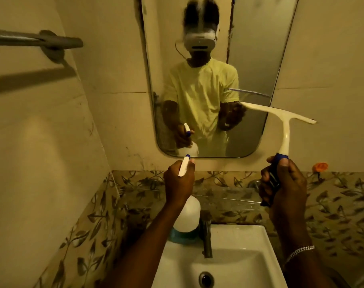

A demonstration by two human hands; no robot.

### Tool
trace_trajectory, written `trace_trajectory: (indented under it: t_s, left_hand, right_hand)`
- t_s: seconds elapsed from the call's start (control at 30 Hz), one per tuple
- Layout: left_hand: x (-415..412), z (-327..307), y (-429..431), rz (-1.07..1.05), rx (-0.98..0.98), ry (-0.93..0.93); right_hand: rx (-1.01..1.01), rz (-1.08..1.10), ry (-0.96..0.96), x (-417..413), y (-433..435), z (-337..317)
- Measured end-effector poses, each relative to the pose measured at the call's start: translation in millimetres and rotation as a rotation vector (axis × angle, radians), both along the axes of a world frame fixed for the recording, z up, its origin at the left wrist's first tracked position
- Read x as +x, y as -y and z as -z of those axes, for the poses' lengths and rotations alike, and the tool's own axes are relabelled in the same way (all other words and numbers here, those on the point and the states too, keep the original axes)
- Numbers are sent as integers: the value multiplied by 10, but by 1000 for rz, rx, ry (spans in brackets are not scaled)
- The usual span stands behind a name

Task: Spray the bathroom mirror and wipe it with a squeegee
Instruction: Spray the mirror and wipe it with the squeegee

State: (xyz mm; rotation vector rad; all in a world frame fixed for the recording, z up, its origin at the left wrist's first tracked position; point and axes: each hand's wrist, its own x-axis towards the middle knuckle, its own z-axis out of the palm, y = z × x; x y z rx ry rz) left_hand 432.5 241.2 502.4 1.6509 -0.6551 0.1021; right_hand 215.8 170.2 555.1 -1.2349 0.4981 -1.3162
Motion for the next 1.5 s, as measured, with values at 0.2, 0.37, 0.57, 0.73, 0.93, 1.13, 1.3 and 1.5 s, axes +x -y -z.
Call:
trace_trajectory:
  t_s: [0.2,0.37,0.57,0.73,0.93,1.13,1.3,1.5]
  left_hand:
    - [-254,79,117,374,89,37]
    - [-367,-77,271,312,9,69]
    - [-7,-716,108,307,-163,126]
    - [307,-1506,84,197,-276,232]
    - [396,-2040,74,152,-382,322]
    - [423,-2059,195,177,-402,368]
    - [521,-2025,332,231,-400,321]
    - [502,-2015,323,204,-366,376]
  right_hand:
    - [-10,17,-5,-16,-41,26]
    - [-13,-33,-46,3,-25,-74]
    - [-166,-86,-62,235,142,-854]
    - [-325,-23,-55,532,355,-1867]
    - [-408,50,-38,751,406,-2388]
    - [-407,101,-38,869,464,-2476]
    - [-472,205,-113,949,589,-2030]
    - [-302,238,-284,790,510,-71]
